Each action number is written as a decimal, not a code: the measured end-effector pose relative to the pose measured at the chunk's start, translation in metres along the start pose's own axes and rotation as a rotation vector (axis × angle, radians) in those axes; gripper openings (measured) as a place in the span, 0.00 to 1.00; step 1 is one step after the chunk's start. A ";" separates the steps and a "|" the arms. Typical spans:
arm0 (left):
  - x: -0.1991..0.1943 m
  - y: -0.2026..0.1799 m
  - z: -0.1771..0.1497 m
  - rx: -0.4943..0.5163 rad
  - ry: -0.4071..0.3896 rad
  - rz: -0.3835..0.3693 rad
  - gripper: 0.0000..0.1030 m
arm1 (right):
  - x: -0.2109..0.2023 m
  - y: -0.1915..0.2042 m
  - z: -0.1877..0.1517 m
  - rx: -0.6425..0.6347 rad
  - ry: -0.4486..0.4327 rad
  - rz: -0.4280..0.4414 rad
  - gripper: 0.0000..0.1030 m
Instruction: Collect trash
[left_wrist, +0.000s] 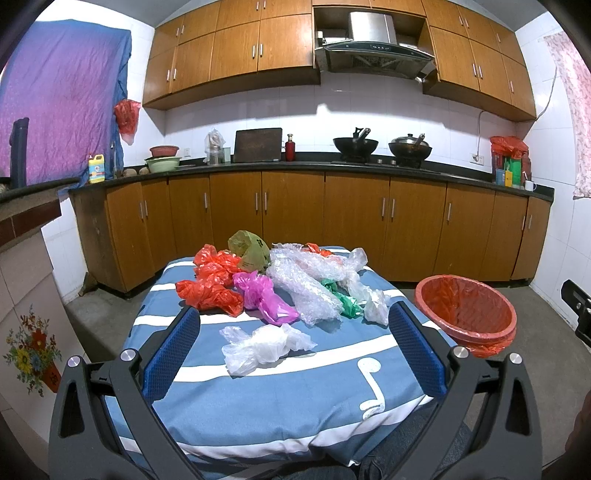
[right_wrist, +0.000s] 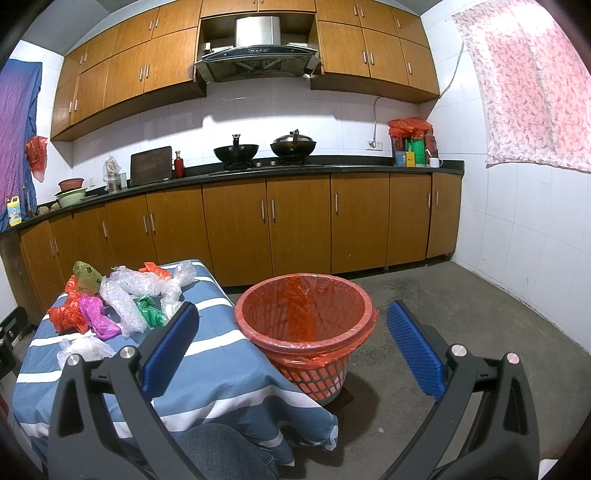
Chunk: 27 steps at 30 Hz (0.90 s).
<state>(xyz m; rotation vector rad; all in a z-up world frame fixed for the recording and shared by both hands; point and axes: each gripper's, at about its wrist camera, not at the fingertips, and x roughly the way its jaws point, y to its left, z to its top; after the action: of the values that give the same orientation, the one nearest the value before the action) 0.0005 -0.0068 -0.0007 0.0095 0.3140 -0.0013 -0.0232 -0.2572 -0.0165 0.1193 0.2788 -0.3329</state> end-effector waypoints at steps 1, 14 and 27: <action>0.000 0.000 0.000 0.000 0.000 0.000 0.98 | 0.000 0.000 0.000 0.000 0.000 0.000 0.96; 0.000 -0.003 0.000 0.000 0.002 0.000 0.98 | 0.000 0.001 -0.001 0.000 0.000 0.000 0.96; 0.001 -0.006 0.000 -0.001 0.003 0.000 0.98 | 0.001 0.001 -0.001 0.001 0.001 0.000 0.96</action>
<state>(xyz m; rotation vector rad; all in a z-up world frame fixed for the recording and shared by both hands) 0.0010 -0.0131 -0.0013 0.0083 0.3172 -0.0015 -0.0226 -0.2565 -0.0176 0.1201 0.2800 -0.3326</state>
